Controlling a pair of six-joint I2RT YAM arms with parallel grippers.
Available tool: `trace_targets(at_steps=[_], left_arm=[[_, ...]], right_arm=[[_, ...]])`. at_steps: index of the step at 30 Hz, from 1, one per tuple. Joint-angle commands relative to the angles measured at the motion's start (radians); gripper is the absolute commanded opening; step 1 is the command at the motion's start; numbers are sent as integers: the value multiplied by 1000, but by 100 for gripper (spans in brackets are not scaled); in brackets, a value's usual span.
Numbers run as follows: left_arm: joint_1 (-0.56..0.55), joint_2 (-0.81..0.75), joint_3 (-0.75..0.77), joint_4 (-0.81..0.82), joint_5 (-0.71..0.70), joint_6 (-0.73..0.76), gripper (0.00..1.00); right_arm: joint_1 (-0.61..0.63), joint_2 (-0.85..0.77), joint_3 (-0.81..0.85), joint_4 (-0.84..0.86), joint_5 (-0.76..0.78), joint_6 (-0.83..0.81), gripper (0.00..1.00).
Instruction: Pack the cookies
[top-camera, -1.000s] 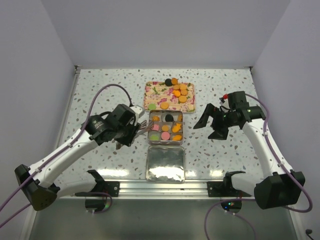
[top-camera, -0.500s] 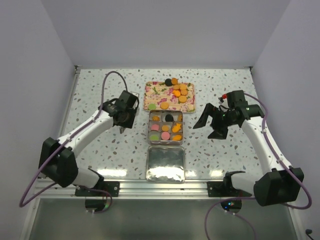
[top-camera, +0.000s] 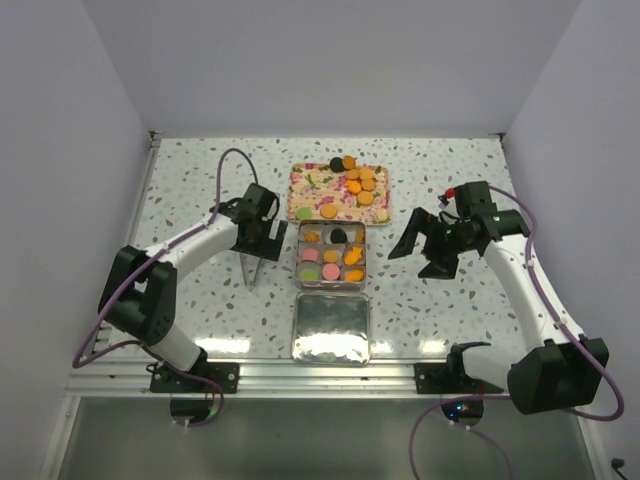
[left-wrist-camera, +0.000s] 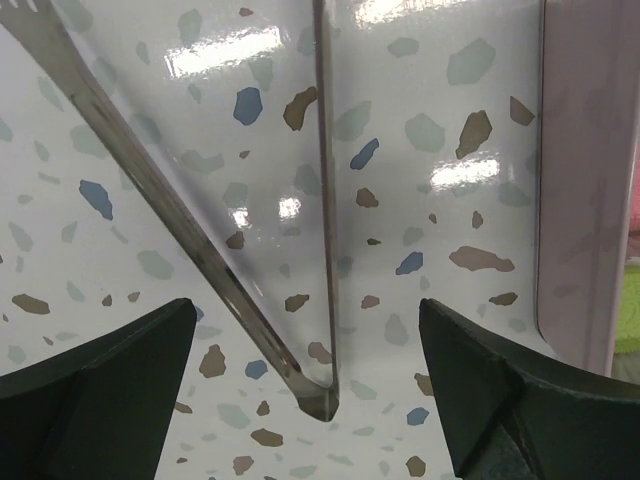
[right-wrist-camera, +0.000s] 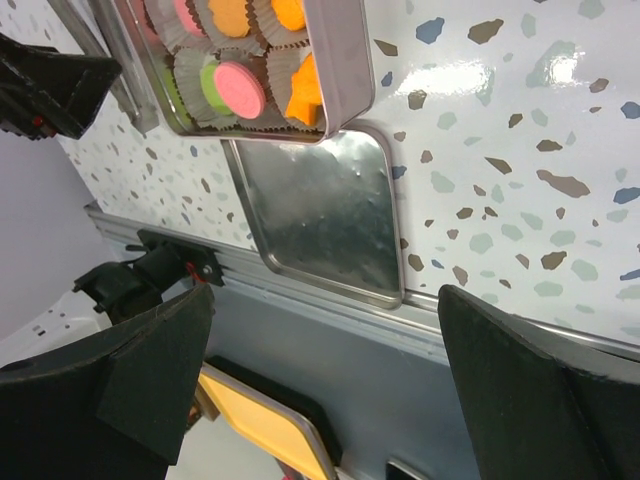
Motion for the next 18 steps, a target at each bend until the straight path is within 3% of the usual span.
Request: trace_targets(at_steps=[1,12,18], left_arm=[[5,-18,7,45,31,32,100],[16,-164,76,14,-80,3,100],[24,-362,-5,172,-237,-40,100]], right_arm=[[4,-8,25,-13,8,-16,99],[4,28,76,-23,30,-39,99],[10,-9,197,-13,-18,-63,99]])
